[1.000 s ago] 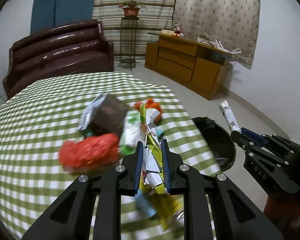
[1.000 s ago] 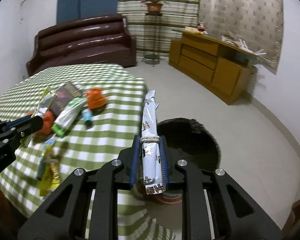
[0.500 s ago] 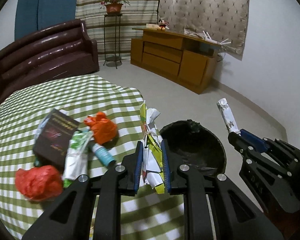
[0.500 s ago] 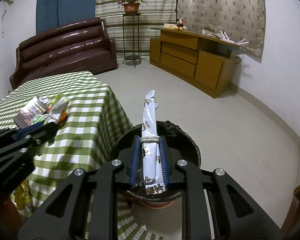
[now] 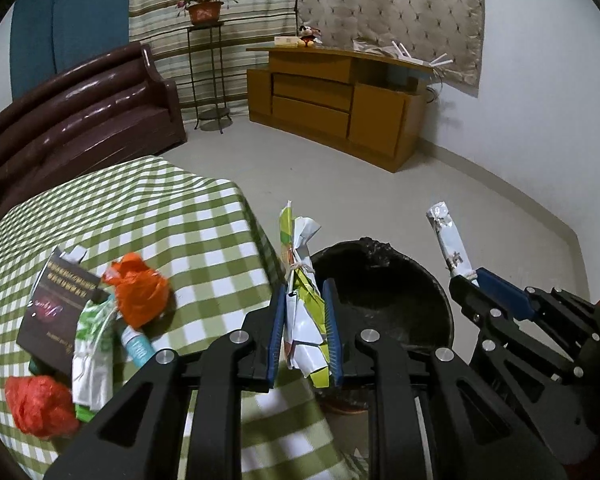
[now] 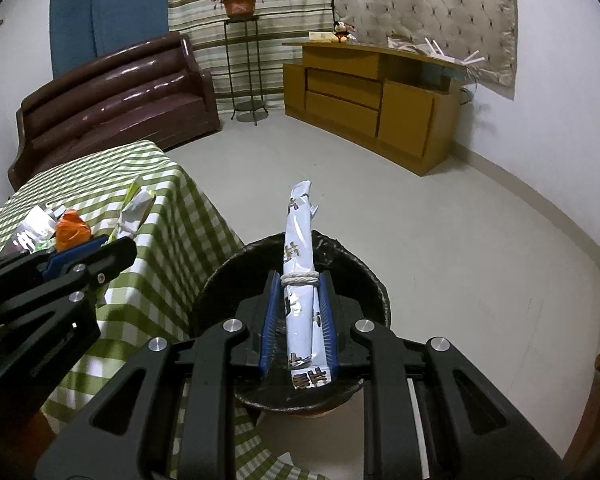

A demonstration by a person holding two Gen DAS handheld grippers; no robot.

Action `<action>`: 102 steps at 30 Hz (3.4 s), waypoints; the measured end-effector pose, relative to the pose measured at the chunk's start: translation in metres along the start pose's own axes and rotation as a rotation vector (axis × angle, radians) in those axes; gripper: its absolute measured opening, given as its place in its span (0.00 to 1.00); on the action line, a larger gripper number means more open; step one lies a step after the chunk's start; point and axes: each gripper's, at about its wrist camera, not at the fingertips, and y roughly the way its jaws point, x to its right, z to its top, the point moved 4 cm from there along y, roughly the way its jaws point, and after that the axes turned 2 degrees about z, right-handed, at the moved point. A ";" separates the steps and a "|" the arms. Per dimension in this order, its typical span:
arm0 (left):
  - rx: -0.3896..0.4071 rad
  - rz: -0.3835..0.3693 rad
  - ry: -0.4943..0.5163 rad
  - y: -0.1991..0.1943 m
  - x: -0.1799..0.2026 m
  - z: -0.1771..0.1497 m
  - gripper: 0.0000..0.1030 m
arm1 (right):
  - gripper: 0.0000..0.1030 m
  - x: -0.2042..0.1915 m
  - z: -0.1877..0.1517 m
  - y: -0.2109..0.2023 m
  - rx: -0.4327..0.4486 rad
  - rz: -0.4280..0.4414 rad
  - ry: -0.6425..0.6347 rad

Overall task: Collect trash
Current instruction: 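Open both tools to drop the wrappers into the black bin, then move both open tools back over the table, then grasp the yellow snack wrapper tied with string with the right tool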

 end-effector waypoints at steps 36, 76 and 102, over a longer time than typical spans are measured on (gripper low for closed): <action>-0.011 0.147 -0.117 -0.060 -0.072 -0.027 0.58 | 0.55 -0.044 -0.011 -0.034 -0.006 0.056 -0.013; -0.056 0.348 -0.297 -0.127 -0.181 -0.126 0.67 | 0.40 -0.203 -0.088 -0.068 -0.095 0.284 -0.330; -0.061 0.339 -0.318 -0.127 -0.181 -0.130 0.67 | 0.33 -0.203 -0.087 -0.068 -0.101 0.322 -0.316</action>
